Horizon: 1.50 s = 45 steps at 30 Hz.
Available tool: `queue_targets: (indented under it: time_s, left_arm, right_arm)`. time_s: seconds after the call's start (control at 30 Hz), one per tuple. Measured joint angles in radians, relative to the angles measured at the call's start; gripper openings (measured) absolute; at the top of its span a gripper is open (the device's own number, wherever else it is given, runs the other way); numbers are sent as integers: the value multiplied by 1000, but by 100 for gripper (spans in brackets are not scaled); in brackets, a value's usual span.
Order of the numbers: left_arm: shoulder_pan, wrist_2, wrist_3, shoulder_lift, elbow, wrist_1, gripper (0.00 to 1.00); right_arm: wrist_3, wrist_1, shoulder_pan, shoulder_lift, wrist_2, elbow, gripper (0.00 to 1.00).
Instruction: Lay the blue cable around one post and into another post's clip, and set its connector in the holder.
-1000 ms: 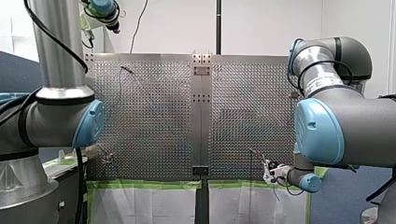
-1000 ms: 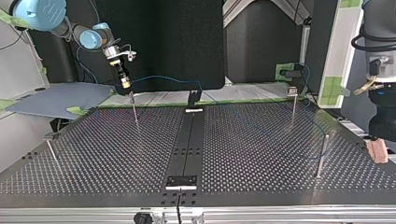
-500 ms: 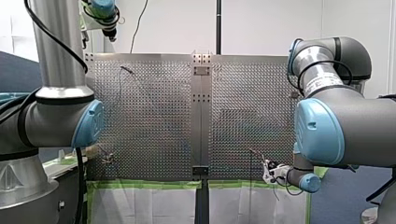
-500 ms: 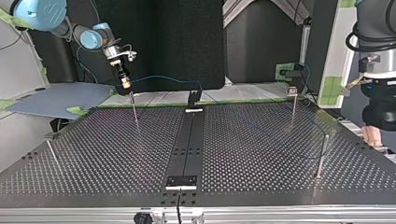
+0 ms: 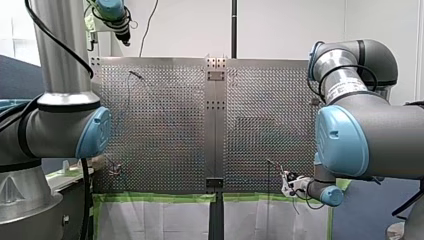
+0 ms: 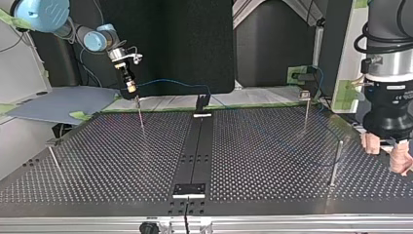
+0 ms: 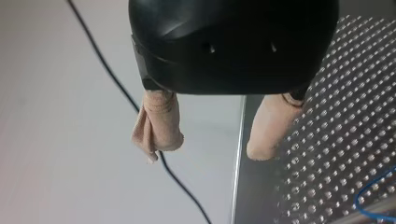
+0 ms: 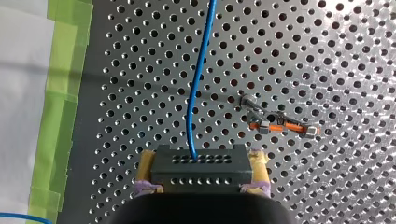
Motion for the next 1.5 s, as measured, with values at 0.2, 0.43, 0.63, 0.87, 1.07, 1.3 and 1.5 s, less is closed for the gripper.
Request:
queue_targets:
  time_s: [0.2,0.43,0.63,0.87,1.07,1.3,1.5]
  left_arm:
    - [-8,51,53,0,-1,-14,100]
    - [-11,37,117,0,-11,-23,100]
    - [-12,2,173,0,-34,-24,100]
    - [-13,-15,234,0,-38,-27,100]
    - [-16,-33,279,1,-38,-35,100]
    - [-21,-44,340,12,-39,-49,100]
    - [-22,-48,392,18,-38,-52,100]
  right_arm:
    - [0,1,0,0,0,0,0]
    - [0,0,0,0,0,0,0]
    - [0,-1,0,0,0,0,0]
    - [0,0,0,0,0,0,0]
    - [0,3,2,0,0,0,0]
    - [0,2,3,1,1,0,0]
    - [0,0,3,1,1,0,0]
